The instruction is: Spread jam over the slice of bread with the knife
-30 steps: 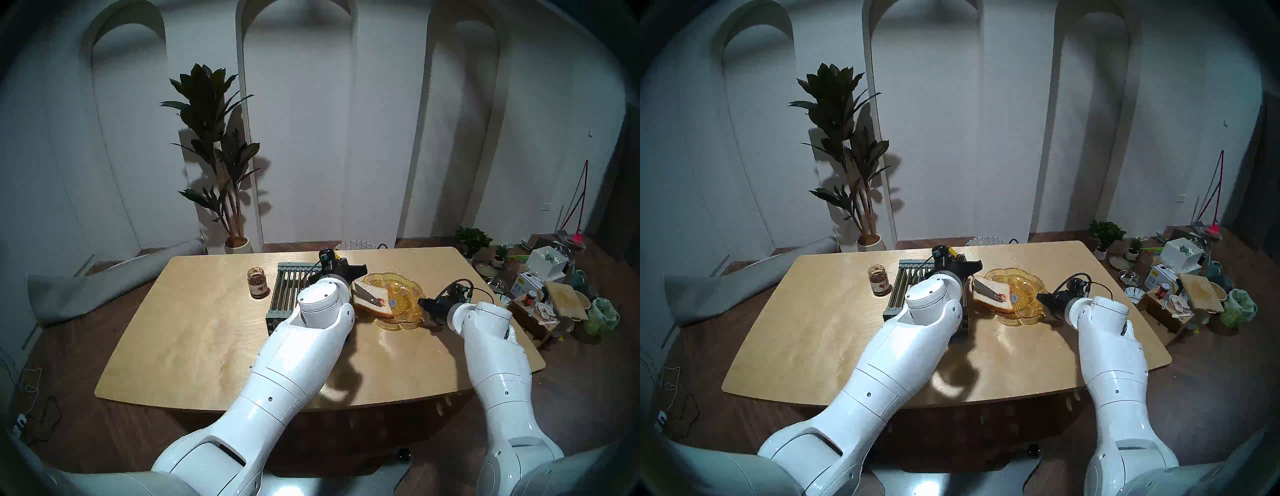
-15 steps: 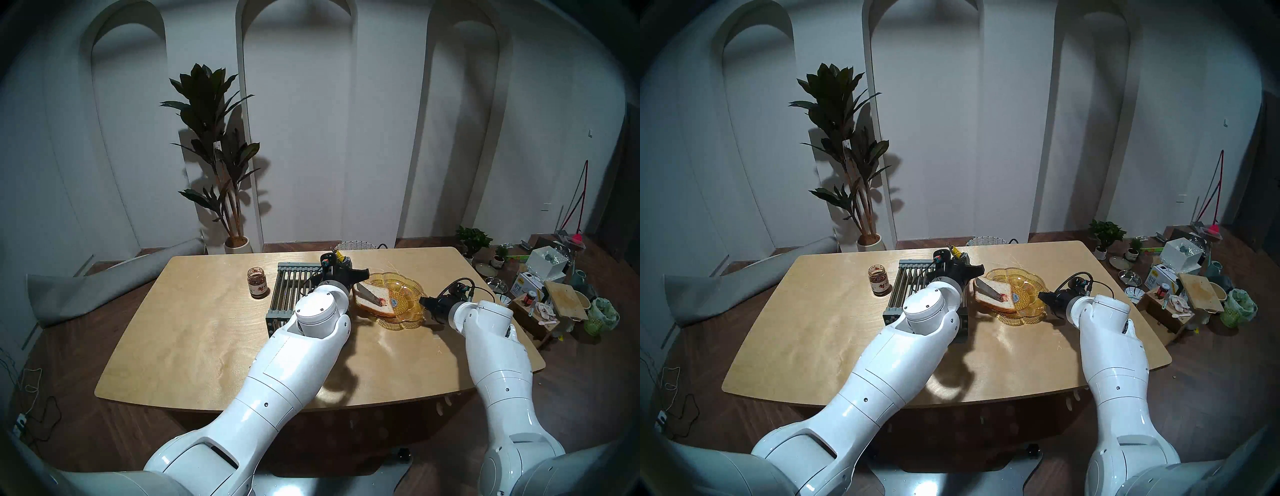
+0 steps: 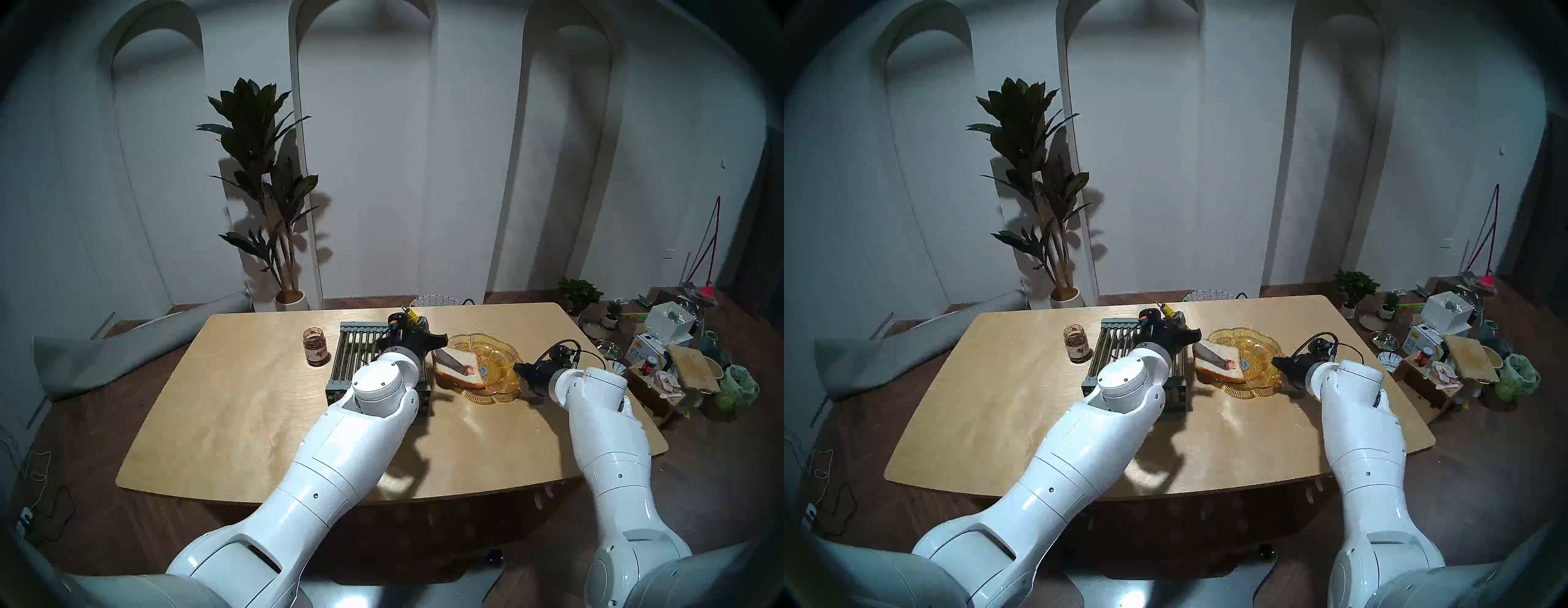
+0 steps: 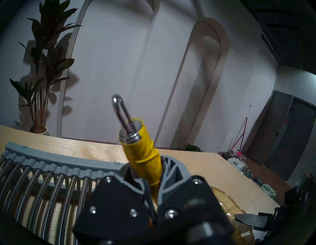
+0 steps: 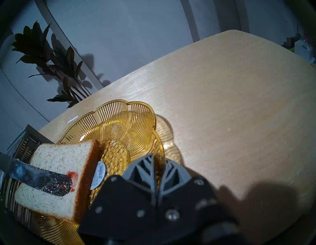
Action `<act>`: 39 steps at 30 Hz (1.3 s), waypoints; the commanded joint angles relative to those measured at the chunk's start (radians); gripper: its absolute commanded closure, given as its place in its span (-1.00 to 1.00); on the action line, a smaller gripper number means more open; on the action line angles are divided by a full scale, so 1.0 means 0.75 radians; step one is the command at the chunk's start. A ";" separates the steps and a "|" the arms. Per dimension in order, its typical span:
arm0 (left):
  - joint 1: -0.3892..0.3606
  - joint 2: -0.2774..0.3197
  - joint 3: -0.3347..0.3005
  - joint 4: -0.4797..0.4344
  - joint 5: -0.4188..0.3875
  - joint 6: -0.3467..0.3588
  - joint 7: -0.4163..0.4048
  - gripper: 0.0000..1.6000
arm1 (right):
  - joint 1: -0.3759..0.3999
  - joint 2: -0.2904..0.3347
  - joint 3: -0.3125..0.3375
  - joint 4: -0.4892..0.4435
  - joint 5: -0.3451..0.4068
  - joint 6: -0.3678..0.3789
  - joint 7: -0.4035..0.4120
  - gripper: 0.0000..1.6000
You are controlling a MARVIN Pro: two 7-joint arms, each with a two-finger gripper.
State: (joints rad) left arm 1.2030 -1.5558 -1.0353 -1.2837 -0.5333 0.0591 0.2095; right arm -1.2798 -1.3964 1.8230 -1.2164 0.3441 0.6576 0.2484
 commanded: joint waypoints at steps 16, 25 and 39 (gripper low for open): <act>-0.043 0.010 -0.086 0.034 -0.142 0.005 -0.111 1.00 | -0.004 -0.015 -0.010 -0.024 -0.008 -0.006 -0.010 1.00; -0.052 0.010 -0.101 0.044 -0.167 -0.009 -0.132 1.00 | 0.007 -0.014 -0.011 -0.005 -0.014 -0.013 -0.008 1.00; -0.068 0.013 -0.114 0.049 -0.172 0.010 -0.126 1.00 | 0.023 -0.015 -0.007 0.023 -0.021 -0.019 0.004 1.00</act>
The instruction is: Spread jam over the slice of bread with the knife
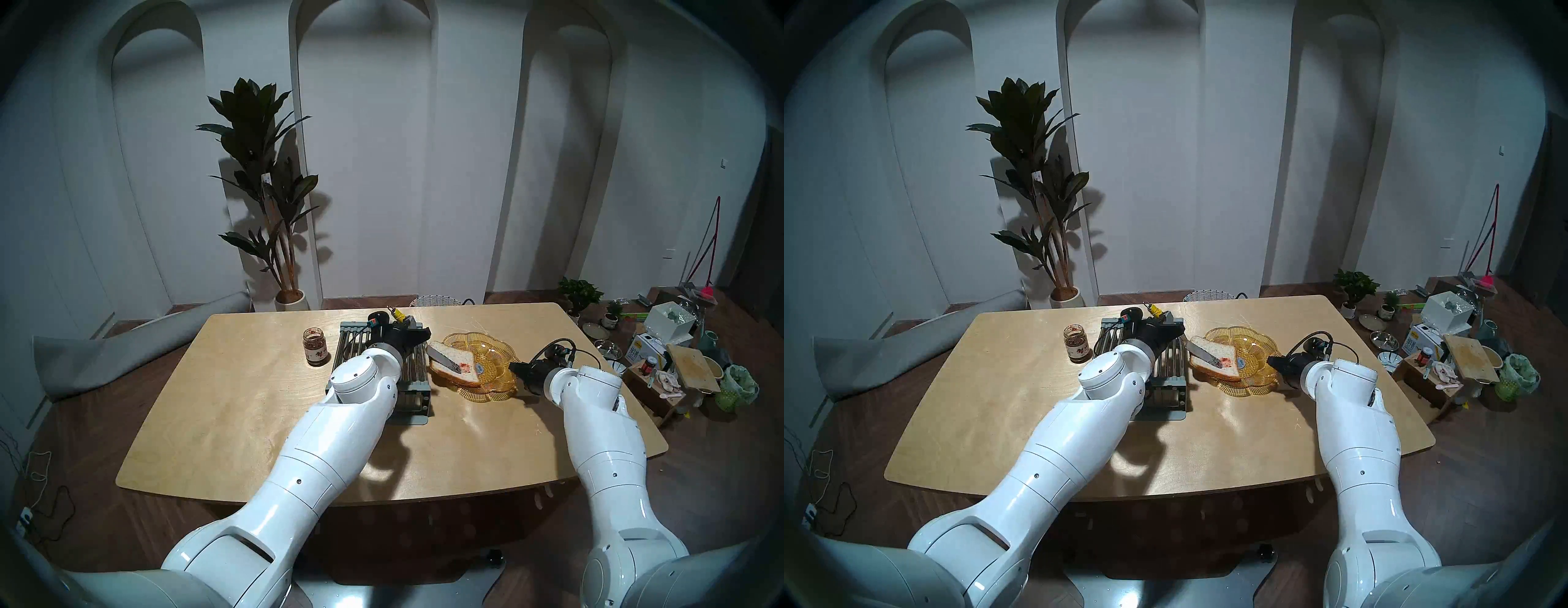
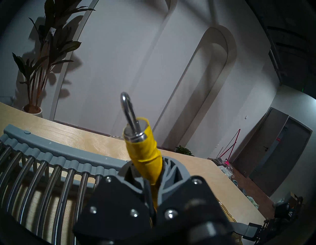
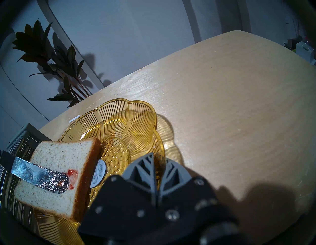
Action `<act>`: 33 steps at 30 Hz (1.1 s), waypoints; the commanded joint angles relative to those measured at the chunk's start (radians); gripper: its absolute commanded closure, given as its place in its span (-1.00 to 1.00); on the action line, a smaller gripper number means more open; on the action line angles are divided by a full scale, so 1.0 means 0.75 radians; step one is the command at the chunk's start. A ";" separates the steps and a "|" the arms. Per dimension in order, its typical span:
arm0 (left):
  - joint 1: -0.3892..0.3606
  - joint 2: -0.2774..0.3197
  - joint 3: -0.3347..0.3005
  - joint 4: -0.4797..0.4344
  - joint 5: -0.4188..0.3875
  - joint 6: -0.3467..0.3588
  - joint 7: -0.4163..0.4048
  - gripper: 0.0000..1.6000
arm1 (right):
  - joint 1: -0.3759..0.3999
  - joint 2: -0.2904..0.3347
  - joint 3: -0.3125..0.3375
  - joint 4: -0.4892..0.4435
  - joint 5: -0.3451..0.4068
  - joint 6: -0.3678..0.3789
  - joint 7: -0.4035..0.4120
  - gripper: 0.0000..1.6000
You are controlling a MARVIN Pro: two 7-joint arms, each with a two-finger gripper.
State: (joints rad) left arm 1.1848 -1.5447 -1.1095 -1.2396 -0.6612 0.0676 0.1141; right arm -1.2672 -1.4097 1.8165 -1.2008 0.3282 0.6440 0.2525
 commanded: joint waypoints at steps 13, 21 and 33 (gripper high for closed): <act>-0.046 -0.005 -0.048 -0.021 -0.046 0.003 -0.033 1.00 | 0.020 0.004 0.002 0.025 -0.008 -0.008 0.000 1.00; -0.055 0.027 -0.021 -0.036 0.008 0.050 0.025 1.00 | 0.028 0.003 0.001 0.039 -0.009 -0.012 -0.001 1.00; -0.058 0.051 0.008 -0.135 0.047 0.132 0.094 1.00 | 0.032 -0.001 -0.001 0.042 -0.009 -0.013 0.001 1.00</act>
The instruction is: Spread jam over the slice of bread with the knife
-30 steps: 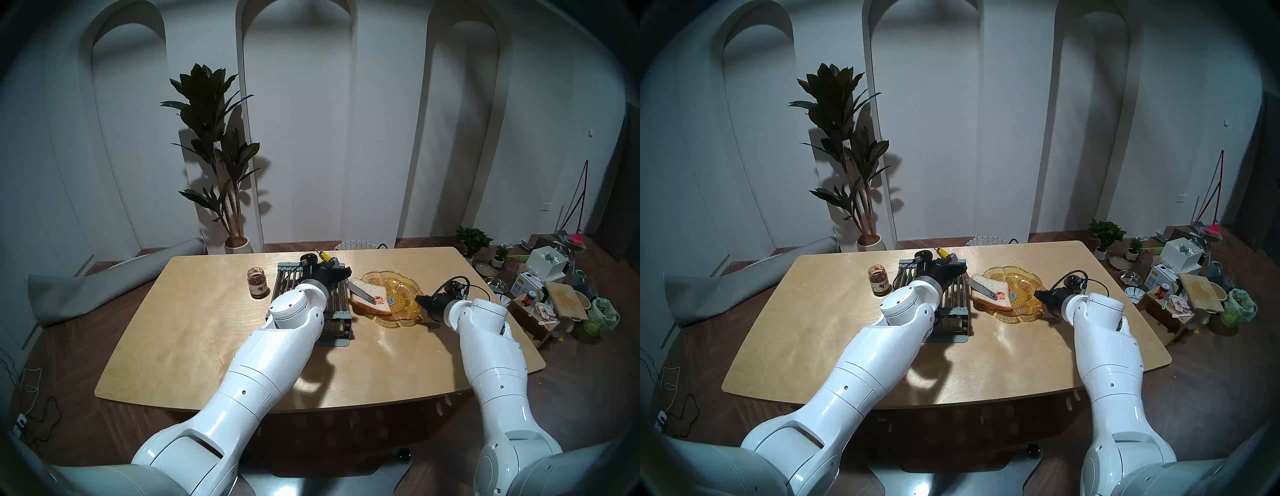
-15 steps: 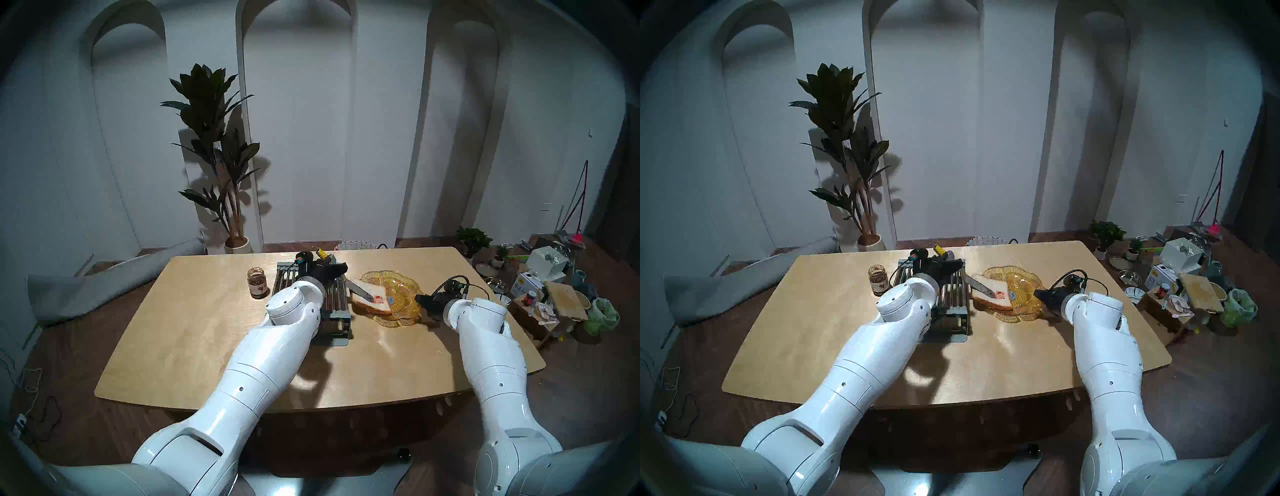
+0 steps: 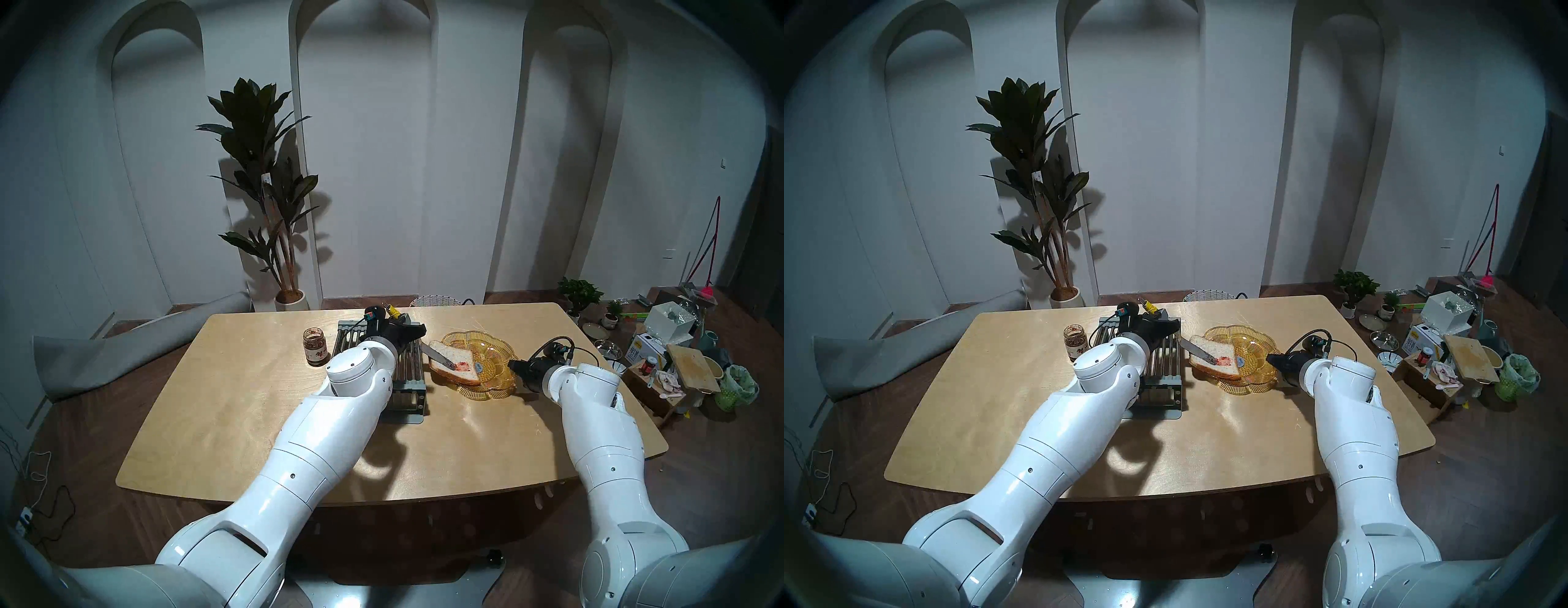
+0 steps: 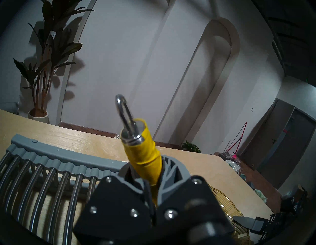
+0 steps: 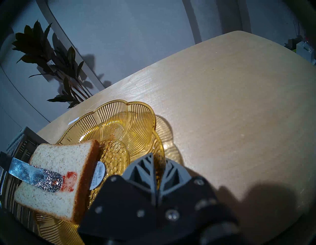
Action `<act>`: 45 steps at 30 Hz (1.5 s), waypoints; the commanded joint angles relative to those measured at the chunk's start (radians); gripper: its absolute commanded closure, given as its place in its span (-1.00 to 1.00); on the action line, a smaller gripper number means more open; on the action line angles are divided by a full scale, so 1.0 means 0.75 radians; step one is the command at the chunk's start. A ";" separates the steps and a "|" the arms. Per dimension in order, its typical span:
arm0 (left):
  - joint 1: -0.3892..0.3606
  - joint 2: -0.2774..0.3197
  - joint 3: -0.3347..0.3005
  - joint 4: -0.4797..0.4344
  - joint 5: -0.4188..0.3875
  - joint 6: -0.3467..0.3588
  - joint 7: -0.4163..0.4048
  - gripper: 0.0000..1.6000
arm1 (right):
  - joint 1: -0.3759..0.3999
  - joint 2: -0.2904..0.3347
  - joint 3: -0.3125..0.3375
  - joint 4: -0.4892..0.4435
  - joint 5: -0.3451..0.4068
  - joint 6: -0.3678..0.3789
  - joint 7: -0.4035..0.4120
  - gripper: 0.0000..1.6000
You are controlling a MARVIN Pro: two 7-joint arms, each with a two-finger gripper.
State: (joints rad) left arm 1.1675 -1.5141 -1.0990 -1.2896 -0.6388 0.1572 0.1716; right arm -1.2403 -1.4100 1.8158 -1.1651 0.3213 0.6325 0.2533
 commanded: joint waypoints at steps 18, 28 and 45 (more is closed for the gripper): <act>-0.014 0.053 0.013 -0.160 0.063 0.063 0.077 1.00 | -0.033 -0.007 0.013 -0.040 0.015 0.008 0.004 1.00; -0.005 0.069 0.024 -0.222 0.082 0.091 0.114 1.00 | -0.037 -0.006 0.010 -0.045 0.021 0.009 0.006 1.00; -0.021 0.068 0.048 -0.316 0.080 0.159 0.128 1.00 | -0.027 -0.005 0.006 -0.030 0.026 0.006 0.004 1.00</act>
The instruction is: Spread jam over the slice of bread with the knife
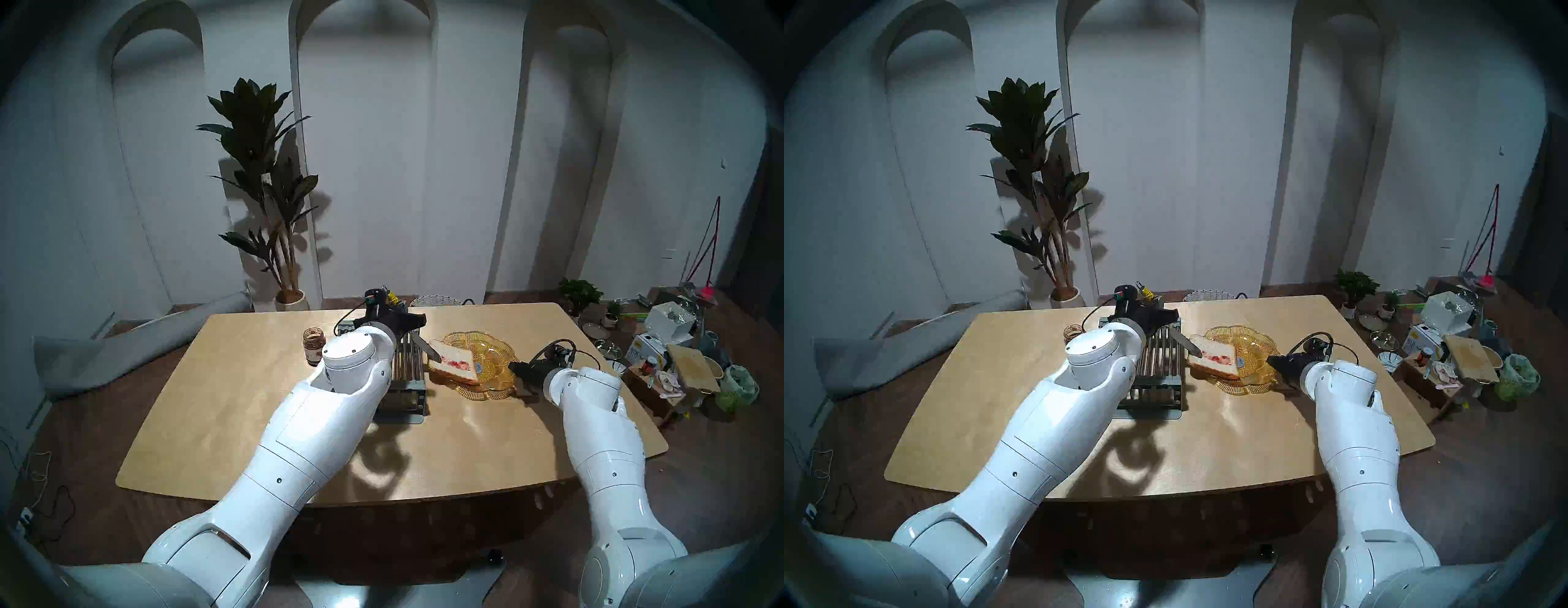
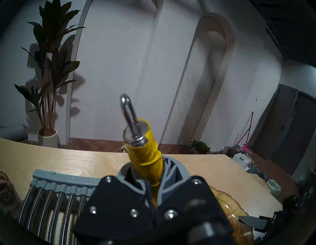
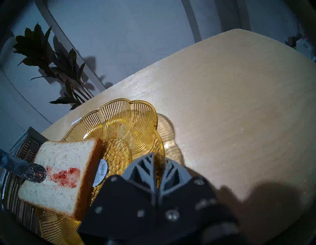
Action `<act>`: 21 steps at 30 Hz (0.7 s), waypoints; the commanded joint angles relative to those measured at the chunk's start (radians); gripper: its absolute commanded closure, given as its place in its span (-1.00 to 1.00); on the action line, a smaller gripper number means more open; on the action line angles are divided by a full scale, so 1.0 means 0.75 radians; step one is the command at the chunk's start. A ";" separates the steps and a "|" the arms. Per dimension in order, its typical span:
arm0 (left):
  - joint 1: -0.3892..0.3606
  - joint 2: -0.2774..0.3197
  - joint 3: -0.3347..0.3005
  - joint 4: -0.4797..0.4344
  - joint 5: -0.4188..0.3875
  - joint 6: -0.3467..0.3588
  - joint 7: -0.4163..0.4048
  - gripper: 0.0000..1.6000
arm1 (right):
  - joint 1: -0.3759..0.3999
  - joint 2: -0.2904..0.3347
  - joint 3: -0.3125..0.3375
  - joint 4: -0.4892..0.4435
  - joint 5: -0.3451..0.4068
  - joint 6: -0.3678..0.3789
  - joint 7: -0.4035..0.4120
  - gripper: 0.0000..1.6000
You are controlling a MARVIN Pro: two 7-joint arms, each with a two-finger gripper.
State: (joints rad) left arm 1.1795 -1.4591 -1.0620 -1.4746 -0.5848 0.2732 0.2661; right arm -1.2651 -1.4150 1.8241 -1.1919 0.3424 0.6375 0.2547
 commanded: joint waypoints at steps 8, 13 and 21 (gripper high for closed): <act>-0.026 0.001 -0.006 -0.136 0.019 0.027 0.015 1.00 | 0.005 0.001 -0.008 0.004 0.001 0.001 0.004 1.00; -0.009 -0.004 -0.017 -0.184 0.003 0.034 0.013 1.00 | 0.003 0.000 -0.010 0.003 0.001 -0.001 0.005 1.00; 0.000 -0.020 -0.019 -0.297 -0.023 0.033 -0.008 1.00 | -0.004 0.001 -0.015 -0.001 -0.001 -0.004 0.002 1.00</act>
State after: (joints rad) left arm 1.1933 -1.4601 -1.0753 -1.6050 -0.5914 0.3079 0.2757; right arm -1.2621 -1.4124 1.8165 -1.1884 0.3437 0.6374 0.2554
